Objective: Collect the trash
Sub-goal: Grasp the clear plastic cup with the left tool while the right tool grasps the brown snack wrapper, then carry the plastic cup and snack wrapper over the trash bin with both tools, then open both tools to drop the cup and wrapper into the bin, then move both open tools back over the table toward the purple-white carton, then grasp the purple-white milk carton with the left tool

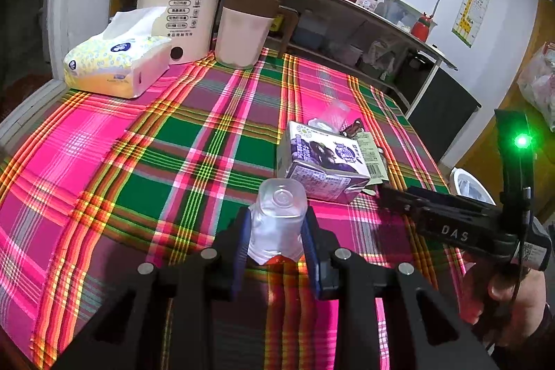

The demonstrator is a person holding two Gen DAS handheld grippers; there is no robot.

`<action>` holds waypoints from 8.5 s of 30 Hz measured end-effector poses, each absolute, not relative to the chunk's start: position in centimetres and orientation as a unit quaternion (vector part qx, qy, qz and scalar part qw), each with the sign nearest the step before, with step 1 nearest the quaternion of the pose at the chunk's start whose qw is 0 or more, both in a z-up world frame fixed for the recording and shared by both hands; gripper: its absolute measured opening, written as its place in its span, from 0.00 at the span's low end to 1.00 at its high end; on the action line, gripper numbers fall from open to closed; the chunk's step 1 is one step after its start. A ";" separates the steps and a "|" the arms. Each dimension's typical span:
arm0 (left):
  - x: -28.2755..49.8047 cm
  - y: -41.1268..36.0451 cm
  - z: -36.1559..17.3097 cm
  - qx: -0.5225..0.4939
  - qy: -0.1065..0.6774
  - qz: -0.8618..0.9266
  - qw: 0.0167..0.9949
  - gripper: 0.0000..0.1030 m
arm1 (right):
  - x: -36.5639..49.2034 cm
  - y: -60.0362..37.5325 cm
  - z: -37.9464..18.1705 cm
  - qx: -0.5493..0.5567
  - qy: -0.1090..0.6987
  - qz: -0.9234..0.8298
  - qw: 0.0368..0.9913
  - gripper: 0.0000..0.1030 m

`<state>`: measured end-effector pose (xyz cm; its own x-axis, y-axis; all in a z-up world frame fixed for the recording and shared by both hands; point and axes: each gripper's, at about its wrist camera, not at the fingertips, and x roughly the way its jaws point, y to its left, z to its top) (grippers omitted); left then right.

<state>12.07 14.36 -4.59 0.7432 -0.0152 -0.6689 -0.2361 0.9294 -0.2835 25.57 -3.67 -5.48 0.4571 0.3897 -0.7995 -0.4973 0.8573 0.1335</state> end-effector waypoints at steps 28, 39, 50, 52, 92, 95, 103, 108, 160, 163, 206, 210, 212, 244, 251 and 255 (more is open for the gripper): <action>12.3 10.7 -3.6 -0.148 0.361 0.031 0.920 0.29 | 22.5 -7.1 -3.5 -0.054 0.410 0.278 0.867 0.26; 12.1 6.5 -1.8 -0.123 0.356 -0.003 0.926 0.29 | 19.6 -12.1 -1.3 -0.017 0.390 0.265 0.882 0.26; 12.1 2.3 0.3 -0.095 0.346 -0.039 0.933 0.30 | 17.6 -16.8 0.5 0.009 0.367 0.242 0.898 0.26; 12.2 1.5 0.4 -0.091 0.346 -0.046 0.933 0.29 | 17.3 -17.7 0.8 0.012 0.362 0.236 0.901 0.26; 18.0 -11.0 2.2 -0.033 0.344 -0.169 0.923 0.30 | 17.9 -30.7 0.4 0.070 0.357 0.121 0.924 0.26; 18.6 -11.9 1.9 -0.032 0.350 -0.175 0.920 0.30 | 18.3 -31.3 0.0 0.072 0.362 0.116 0.922 0.26; 20.2 -13.8 1.0 -0.024 0.362 -0.195 0.911 0.30 | 19.6 -32.2 -1.6 0.076 0.385 0.103 0.914 0.26; 21.3 -14.7 0.4 -0.023 0.371 -0.207 0.905 0.30 | 20.3 -32.9 -2.6 0.079 0.401 0.096 0.908 0.26; 15.8 -8.2 2.5 -0.059 0.340 -0.168 0.923 0.38 | 15.4 -27.0 1.6 0.041 0.357 0.165 0.918 0.31; 15.2 -7.6 2.7 -0.059 0.336 -0.163 0.926 0.38 | 15.1 -26.3 1.7 0.038 0.355 0.174 0.918 0.31; 12.0 6.2 -0.5 -0.124 0.346 0.014 0.930 0.44 | 15.6 -17.5 -0.1 0.003 0.378 0.290 0.879 0.46; 12.6 7.5 -0.8 -0.126 0.346 0.031 0.929 0.48 | 16.0 -16.9 -0.5 -0.002 0.384 0.299 0.873 0.46; 13.1 8.1 -1.1 -0.126 0.347 0.041 0.929 0.49 | 16.3 -16.6 -0.7 -0.004 0.385 0.299 0.873 0.46; 18.7 11.2 -4.5 -0.122 0.381 0.066 0.914 0.70 | 20.2 -13.4 -2.8 -0.008 0.407 0.304 0.861 0.51; 19.4 12.0 -4.9 -0.132 0.389 0.040 0.911 0.70 | 20.5 -12.8 -3.0 -0.012 0.410 0.305 0.860 0.51; 19.9 12.4 -5.0 -0.143 0.393 0.028 0.908 0.70 | 20.6 -12.3 -3.1 -0.015 0.412 0.306 0.858 0.51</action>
